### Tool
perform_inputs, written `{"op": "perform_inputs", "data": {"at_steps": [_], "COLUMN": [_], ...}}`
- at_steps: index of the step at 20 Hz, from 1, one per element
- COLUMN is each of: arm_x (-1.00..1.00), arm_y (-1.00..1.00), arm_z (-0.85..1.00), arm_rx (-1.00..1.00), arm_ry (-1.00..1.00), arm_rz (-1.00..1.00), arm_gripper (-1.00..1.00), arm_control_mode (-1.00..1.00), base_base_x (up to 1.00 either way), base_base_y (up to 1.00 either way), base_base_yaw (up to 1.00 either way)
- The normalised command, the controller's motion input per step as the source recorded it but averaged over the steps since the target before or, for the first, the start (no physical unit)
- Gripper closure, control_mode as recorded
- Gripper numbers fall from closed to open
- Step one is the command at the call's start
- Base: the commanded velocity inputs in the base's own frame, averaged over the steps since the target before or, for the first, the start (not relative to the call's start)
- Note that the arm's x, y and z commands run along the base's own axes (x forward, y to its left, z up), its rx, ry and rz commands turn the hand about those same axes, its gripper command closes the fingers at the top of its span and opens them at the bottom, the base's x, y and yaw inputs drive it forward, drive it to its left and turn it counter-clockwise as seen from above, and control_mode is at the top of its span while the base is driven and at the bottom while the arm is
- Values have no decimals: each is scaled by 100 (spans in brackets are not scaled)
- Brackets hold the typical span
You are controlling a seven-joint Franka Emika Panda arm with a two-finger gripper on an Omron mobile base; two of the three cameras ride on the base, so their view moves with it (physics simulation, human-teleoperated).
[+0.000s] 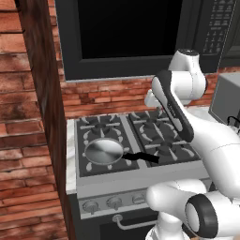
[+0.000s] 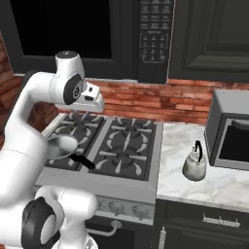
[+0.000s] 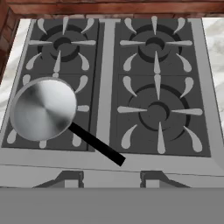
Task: Pick the kettle from the counter and place it on a stove burner. Then turn the burner on.
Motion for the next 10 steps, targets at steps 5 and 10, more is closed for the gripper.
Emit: {"op": "perform_inputs", "data": {"at_steps": [5,10], "arm_x": [-17,-28], "arm_y": [-14,-34], "arm_z": [0,-4], "arm_rx": [0,2], "arm_ry": [-4,-5], "arm_rz": [0,0], "arm_gripper": [-100,-100], "arm_control_mode": [-100,-100], "base_base_x": [0,0], "base_base_y": [0,0], "base_base_yaw": [0,0]}}
